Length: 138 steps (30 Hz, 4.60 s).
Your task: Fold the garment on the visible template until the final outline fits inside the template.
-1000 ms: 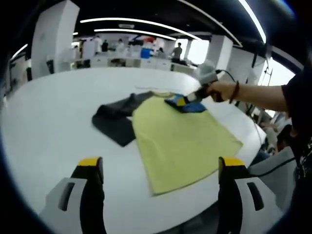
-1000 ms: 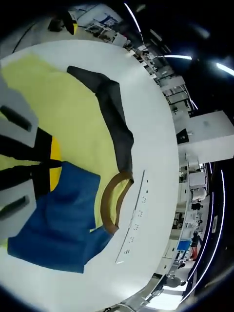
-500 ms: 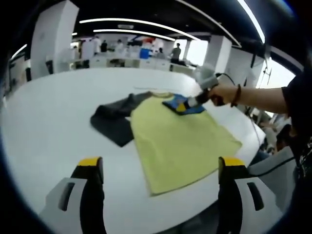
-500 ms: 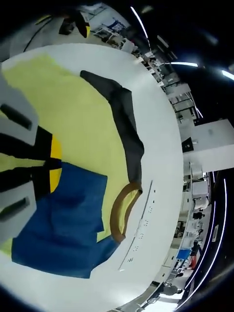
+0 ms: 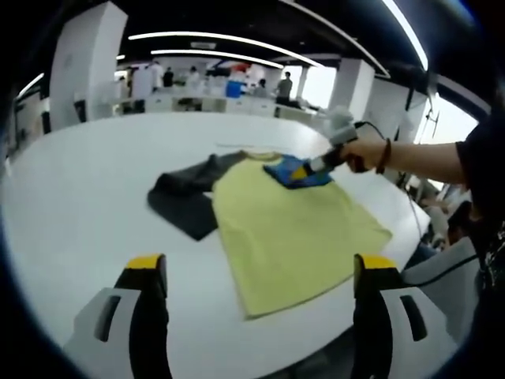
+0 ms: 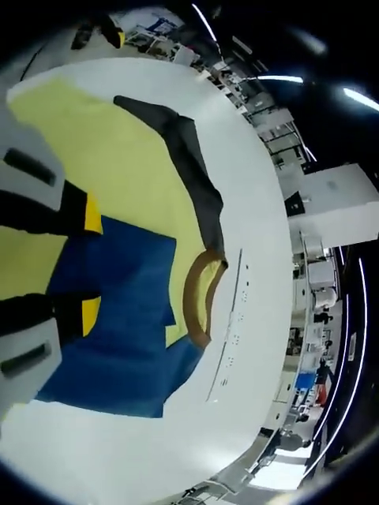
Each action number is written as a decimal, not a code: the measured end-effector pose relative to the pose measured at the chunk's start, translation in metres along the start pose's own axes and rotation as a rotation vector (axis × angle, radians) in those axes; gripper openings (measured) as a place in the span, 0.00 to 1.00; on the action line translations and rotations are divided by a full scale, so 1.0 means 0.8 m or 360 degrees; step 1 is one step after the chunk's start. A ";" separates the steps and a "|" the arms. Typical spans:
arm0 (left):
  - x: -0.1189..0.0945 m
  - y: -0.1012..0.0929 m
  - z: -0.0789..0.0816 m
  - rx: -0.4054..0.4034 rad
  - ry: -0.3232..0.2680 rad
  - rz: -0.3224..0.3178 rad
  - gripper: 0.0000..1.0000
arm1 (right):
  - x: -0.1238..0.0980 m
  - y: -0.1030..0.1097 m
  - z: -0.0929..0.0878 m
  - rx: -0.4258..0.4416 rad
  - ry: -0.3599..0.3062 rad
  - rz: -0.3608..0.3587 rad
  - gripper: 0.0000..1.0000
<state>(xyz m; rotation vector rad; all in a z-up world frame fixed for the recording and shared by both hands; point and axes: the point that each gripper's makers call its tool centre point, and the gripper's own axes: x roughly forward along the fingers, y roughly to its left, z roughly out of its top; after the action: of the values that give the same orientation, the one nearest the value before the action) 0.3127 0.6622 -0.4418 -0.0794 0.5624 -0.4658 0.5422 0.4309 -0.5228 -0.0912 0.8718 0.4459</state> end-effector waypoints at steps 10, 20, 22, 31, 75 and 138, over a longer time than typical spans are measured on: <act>0.003 0.002 0.000 0.0023 0.0016 -0.0005 0.95 | 0.005 -0.029 0.001 0.0049 -0.0019 -0.0049 0.31; 0.004 0.004 -0.002 0.0026 0.0035 0.0003 0.95 | 0.012 -0.048 0.004 0.0112 -0.0035 -0.0103 0.19; 0.004 0.005 -0.004 0.0025 0.0041 0.0005 0.94 | 0.014 -0.047 0.003 0.0105 -0.0039 -0.0112 0.16; 0.005 0.006 -0.004 0.0036 0.0050 0.0005 0.94 | 0.014 -0.041 0.000 0.0112 -0.0033 -0.0122 0.04; 0.004 0.001 0.004 0.0071 0.0008 0.0005 0.96 | -0.002 0.121 0.060 0.0065 -0.0176 0.0396 0.00; -0.002 0.006 0.003 0.0053 0.0024 0.0072 0.99 | -0.033 0.008 0.007 -0.0055 -0.0086 -0.0057 0.61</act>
<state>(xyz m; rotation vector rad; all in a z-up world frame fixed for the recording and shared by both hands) 0.3147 0.6667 -0.4399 -0.0316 0.5699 -0.4320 0.5289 0.4292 -0.4982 -0.1256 0.8084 0.4279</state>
